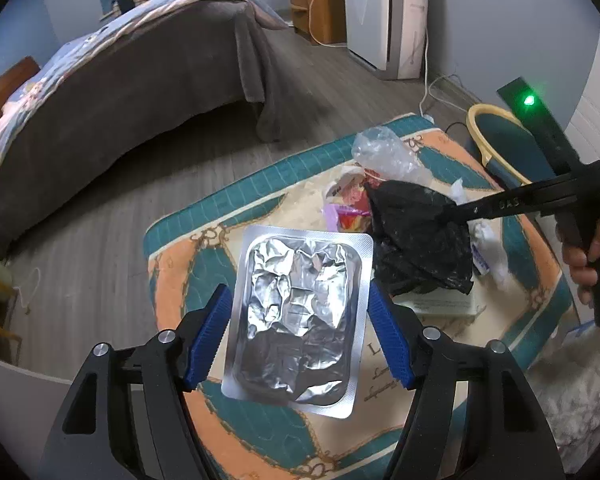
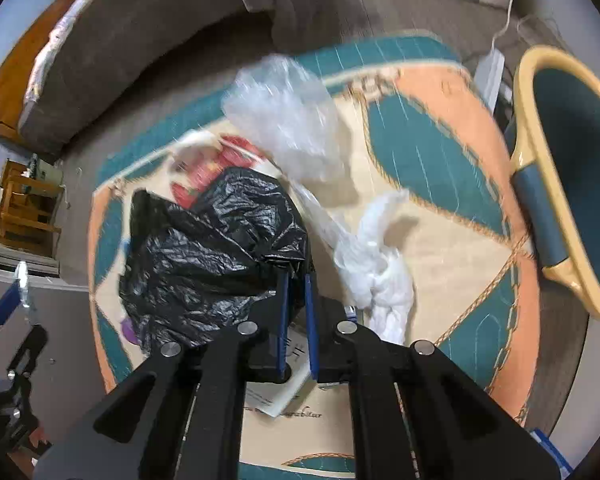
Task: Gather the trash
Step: 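Lift the black bag with the right tool over the bin while the left holds the foil pack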
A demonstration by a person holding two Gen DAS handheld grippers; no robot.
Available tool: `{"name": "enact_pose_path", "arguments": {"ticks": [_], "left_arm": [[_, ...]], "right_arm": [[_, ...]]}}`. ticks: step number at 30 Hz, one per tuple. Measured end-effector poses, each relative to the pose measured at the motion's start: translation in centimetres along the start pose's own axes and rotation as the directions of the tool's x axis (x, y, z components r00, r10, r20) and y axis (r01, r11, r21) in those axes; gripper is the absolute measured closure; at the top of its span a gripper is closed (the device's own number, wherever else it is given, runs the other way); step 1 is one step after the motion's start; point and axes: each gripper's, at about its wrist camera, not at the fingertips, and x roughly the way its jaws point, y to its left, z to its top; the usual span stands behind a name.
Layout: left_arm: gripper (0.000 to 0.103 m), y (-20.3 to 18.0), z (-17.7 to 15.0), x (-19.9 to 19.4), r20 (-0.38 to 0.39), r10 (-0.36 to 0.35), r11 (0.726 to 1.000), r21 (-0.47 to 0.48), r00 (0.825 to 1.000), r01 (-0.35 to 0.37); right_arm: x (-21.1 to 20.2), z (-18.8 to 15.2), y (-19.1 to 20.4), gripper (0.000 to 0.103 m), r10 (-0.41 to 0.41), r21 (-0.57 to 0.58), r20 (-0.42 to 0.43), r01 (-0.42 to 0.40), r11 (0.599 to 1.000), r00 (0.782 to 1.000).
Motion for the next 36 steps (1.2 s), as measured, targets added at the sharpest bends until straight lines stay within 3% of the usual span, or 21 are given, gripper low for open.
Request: {"name": "enact_pose_path", "arguments": {"ticks": [7, 13, 19, 22, 31, 36], "left_arm": [[0.033, -0.7, 0.3, -0.5, 0.016, 0.001, 1.000, 0.008, 1.000, -0.001], [0.033, -1.2, 0.8, -0.9, 0.036, -0.013, 1.000, 0.013, 0.999, 0.013], [0.033, -2.7, 2.1, -0.9, 0.057, -0.026, 1.000, 0.011, 0.998, 0.026], [0.033, -3.7, 2.9, -0.8, 0.073, -0.029, 1.000, 0.009, 0.997, 0.028], [0.033, -8.1, 4.3, 0.4, 0.102, -0.023, 1.000, 0.022, 0.995, 0.021], [0.033, -10.9, 5.4, 1.0, 0.107, -0.023, 0.999, 0.032, 0.994, 0.019]], "right_arm": [[-4.2, 0.0, 2.1, 0.097, -0.073, -0.114, 0.118, 0.086, 0.990, 0.990], [-7.9, 0.3, 1.9, 0.098, -0.093, -0.138, 0.210, 0.124, 0.983, 0.973], [-11.4, 0.0, 0.4, 0.098, -0.147, -0.144, 0.305, 0.198, 0.970, 0.941], [-13.4, -0.3, -1.0, 0.098, -0.199, -0.138, 0.356, 0.262, 0.955, 0.913], [-15.9, 0.7, -6.0, 0.098, -0.285, -0.064, 0.428, 0.344, 0.937, 0.858], [-16.7, 1.2, -8.4, 0.098, -0.311, -0.025, 0.445, 0.359, 0.933, 0.840]]}}
